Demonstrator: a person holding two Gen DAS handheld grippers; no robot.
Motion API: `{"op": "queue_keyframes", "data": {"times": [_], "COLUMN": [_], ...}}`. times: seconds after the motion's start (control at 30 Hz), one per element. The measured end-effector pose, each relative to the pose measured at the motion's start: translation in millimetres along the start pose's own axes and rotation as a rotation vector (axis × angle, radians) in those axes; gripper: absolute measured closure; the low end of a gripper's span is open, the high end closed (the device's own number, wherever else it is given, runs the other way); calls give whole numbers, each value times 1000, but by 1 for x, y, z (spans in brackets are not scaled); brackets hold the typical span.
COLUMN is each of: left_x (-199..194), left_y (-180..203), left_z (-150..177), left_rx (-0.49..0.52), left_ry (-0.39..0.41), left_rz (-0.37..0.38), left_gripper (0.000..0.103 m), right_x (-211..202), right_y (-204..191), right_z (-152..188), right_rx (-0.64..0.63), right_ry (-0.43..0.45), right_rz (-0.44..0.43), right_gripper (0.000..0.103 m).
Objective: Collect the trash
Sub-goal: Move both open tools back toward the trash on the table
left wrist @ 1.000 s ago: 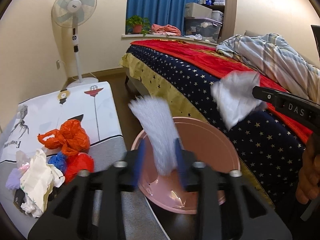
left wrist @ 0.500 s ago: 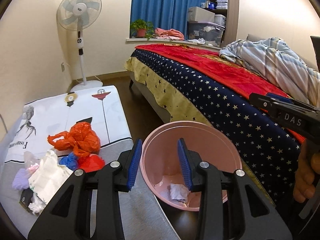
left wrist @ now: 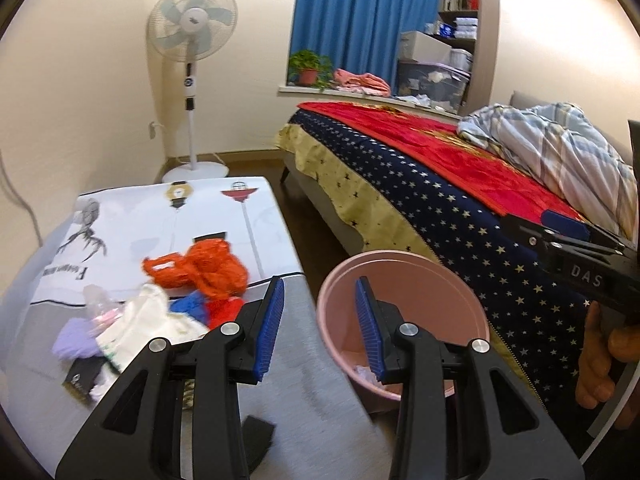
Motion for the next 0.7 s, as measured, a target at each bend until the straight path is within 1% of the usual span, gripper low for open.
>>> {"op": "queue_keyframes", "data": {"times": [0.07, 0.13, 0.2, 0.37, 0.4, 0.43, 0.53, 0.7], "left_x": [-6, -12, -18, -27, -28, -30, -35, -44], "left_y": [-11, -22, -35, -65, -70, -78, -96, -121], "left_z": [1, 3, 5, 10, 10, 11, 13, 17], "left_rx": [-14, -24, -40, -82, -91, -103, -135, -182], "left_ry": [5, 8, 11, 11, 11, 12, 19, 31], "left_rz": [-13, -27, -44, -80, -87, -99, -138, -180], "left_gripper": [66, 66, 66, 66, 66, 66, 66, 67], "right_x": [-4, -8, -12, -17, -17, -15, -10, 7], "right_y": [-8, -15, -26, -48, -54, -59, -81, -115], "right_z": [-2, -3, -5, -2, 0, 2, 15, 43], "right_rx": [-7, -17, -32, -61, -65, -69, -77, -64], "right_ry": [10, 17, 28, 33, 30, 25, -1, -74], "right_rz": [-18, -30, -45, -77, -88, -100, -150, -232], "right_gripper": [26, 31, 32, 43, 47, 50, 54, 54]}}
Point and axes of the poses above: each gripper's, at about its wrist camera, not at the fingertips, and x roughly the way its jaws point, y to its right, z to its underside, the point moved 10 cm from there along x, roughly the way its jaws point, and after that the axes turned 4 degrees about -y, right-handed, at the moved point
